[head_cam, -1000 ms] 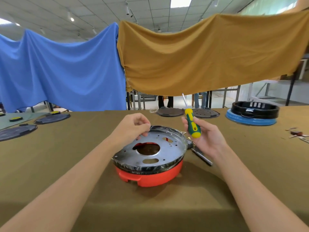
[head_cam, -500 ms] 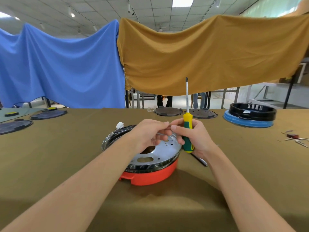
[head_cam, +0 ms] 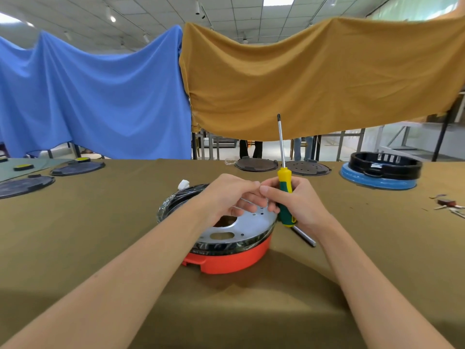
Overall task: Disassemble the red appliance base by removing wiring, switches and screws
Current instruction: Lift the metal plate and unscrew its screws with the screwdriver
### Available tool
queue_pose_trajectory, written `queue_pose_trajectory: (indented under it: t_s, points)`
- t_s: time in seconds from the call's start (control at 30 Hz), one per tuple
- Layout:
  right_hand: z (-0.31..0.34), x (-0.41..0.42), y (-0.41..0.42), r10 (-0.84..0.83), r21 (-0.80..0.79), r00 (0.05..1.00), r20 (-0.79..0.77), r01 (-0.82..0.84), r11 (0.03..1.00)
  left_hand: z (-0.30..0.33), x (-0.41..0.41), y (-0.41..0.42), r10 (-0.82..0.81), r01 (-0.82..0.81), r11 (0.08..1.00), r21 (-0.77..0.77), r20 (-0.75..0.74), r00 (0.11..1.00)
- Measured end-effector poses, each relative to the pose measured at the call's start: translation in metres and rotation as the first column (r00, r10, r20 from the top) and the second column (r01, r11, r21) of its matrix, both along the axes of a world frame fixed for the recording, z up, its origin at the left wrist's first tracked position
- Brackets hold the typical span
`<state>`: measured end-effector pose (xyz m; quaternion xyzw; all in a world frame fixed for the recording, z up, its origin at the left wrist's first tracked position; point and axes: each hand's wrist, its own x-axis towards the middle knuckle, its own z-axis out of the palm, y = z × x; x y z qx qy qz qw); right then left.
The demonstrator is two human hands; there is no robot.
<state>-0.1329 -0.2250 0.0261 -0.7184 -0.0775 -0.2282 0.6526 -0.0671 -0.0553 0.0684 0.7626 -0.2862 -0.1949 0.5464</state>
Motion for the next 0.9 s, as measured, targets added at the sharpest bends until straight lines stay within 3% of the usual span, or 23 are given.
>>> queue_pose_trajectory:
  t_s: [0.07,0.17,0.27,0.37,0.47,0.63,0.9]
  points:
    - [-0.001,0.003,-0.003,-0.07,0.051,0.997,0.01,0.069,0.996,-0.001,0.002,0.006,0.016,-0.03,0.997,0.077,0.188,0.982]
    - [-0.004,0.007,-0.013,-0.306,0.103,0.952,-0.021,0.306,0.946,-0.009,0.007,0.021,-0.082,-0.15,0.923,0.355,0.562,0.823]
    - [-0.011,0.005,-0.029,-0.441,-0.027,0.878,-0.183,0.444,0.895,-0.022,0.009,0.032,-0.271,-0.153,0.76,0.631,0.522,0.809]
    - [-0.015,-0.006,-0.047,-0.542,-0.294,0.795,-0.273,0.467,0.834,-0.032,0.013,0.032,-0.297,-0.191,0.676,0.711,0.501,0.813]
    - [-0.016,-0.023,-0.061,-0.6,-0.497,0.753,-0.269,0.426,0.756,-0.035,0.019,0.028,-0.303,-0.213,0.663,0.717,0.518,0.8]
    - [-0.027,-0.039,-0.07,-0.643,-0.657,0.708,-0.291,0.341,0.672,-0.037,0.02,0.028,-0.314,-0.199,0.679,0.707,0.524,0.792]
    - [-0.026,-0.037,-0.063,-0.662,-0.749,0.66,-0.355,0.223,0.623,-0.035,0.016,0.03,-0.309,-0.197,0.693,0.693,0.533,0.788]
